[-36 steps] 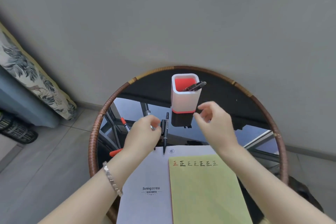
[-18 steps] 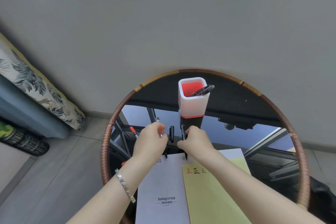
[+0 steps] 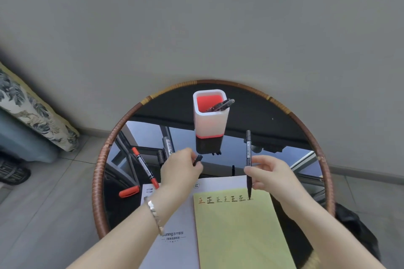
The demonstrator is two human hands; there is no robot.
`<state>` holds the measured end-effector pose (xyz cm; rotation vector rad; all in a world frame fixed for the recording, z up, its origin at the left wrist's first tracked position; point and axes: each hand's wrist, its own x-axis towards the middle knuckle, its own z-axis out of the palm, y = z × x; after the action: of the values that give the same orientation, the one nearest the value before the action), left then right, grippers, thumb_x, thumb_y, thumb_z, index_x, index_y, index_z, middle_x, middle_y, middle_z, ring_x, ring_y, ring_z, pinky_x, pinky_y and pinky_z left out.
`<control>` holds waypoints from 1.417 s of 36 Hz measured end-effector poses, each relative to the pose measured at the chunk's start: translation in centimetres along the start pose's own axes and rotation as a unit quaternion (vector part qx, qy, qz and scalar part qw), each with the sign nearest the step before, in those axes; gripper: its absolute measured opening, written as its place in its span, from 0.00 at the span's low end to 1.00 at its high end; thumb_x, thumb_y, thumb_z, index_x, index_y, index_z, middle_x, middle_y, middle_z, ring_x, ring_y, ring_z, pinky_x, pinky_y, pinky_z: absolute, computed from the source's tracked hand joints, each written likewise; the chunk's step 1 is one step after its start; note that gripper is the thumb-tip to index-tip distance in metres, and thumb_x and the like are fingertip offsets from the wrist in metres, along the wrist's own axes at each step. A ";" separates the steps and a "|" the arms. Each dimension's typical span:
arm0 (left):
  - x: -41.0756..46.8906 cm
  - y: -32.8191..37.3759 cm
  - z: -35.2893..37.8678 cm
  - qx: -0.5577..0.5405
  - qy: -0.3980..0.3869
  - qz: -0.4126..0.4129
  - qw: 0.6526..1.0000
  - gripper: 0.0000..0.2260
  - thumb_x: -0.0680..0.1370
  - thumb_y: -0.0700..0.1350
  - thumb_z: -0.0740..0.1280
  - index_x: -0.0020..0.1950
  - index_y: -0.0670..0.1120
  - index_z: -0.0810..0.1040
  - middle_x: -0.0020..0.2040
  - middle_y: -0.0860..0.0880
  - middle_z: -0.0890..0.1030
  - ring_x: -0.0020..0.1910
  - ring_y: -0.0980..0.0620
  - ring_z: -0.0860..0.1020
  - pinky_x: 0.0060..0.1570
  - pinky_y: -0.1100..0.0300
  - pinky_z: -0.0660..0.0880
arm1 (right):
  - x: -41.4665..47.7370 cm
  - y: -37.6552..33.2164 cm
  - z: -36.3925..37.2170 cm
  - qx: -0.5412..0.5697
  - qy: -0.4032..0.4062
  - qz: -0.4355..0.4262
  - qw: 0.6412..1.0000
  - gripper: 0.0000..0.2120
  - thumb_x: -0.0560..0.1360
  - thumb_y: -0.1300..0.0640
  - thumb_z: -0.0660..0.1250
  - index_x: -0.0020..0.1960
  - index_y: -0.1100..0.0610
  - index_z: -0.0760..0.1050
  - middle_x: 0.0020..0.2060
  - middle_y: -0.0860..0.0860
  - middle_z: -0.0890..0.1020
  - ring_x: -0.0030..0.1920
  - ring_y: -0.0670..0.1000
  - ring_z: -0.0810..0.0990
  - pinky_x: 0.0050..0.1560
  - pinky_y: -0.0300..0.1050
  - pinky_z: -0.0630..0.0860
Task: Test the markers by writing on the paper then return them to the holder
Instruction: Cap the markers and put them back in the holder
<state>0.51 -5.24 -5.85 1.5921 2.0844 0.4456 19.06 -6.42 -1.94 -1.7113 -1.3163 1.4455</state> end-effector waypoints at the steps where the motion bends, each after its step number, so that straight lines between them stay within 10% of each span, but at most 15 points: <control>1: -0.6 0.2 -0.3 -0.071 -0.007 -0.011 0.997 0.07 0.76 0.45 0.64 0.53 0.48 0.78 0.47 0.53 0.81 0.47 0.53 0.78 0.45 0.60 0.75 | -0.1 0.1 -0.2 0.015 0.007 -0.005 1.000 0.10 0.74 0.60 0.67 0.53 0.52 0.73 0.45 0.50 0.81 0.43 0.48 0.81 0.38 0.35 0.76; 6: -4.3 1.3 -2.2 -0.349 -0.069 -0.039 0.934 0.07 0.77 0.37 0.62 0.48 0.47 0.77 0.43 0.49 0.82 0.37 0.61 0.81 0.37 0.68 0.77 | -1.3 -0.3 -0.4 0.155 0.024 -0.037 0.987 0.07 0.73 0.66 0.66 0.48 0.55 0.73 0.44 0.55 0.81 0.43 0.52 0.84 0.41 0.38 0.80; 16: -9.2 1.6 -3.6 -0.461 -0.060 0.000 0.885 0.08 0.76 0.36 0.65 0.43 0.48 0.78 0.38 0.53 0.82 0.34 0.63 0.76 0.35 0.73 0.71 | -4.3 -1.0 0.4 0.343 0.012 -0.110 0.933 0.07 0.74 0.66 0.62 0.42 0.56 0.72 0.36 0.55 0.85 0.40 0.54 0.85 0.37 0.39 0.80; 34: -10.2 2.3 -2.9 -0.402 -0.075 0.052 0.911 0.08 0.76 0.39 0.66 0.45 0.52 0.79 0.43 0.54 0.82 0.46 0.48 0.78 0.51 0.54 0.76 | -5.7 -0.7 0.8 0.309 0.013 -0.099 0.946 0.04 0.69 0.63 0.66 0.42 0.56 0.74 0.37 0.56 0.85 0.40 0.54 0.85 0.37 0.39 0.80; 40: -10.5 2.5 -3.0 -0.330 -0.058 0.130 0.933 0.08 0.77 0.42 0.65 0.45 0.57 0.76 0.45 0.61 0.79 0.43 0.64 0.76 0.43 0.74 0.70 | -6.0 -0.8 1.2 0.299 -0.024 -0.087 0.950 0.05 0.63 0.56 0.67 0.38 0.56 0.76 0.38 0.58 0.85 0.38 0.53 0.84 0.35 0.39 0.79; 51: -9.9 1.9 -2.3 -0.238 -0.013 0.241 0.941 0.08 0.77 0.51 0.60 0.47 0.50 0.77 0.37 0.57 0.76 0.39 0.62 0.72 0.38 0.73 0.66 | -6.4 -0.4 1.7 0.320 -0.046 -0.092 0.942 0.18 0.55 0.44 0.77 0.34 0.58 0.80 0.33 0.57 0.83 0.31 0.50 0.82 0.32 0.37 0.78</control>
<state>2.82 -14.21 -1.22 1.7649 1.3940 1.0023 17.67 -12.37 0.58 -1.0787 -0.8745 1.6219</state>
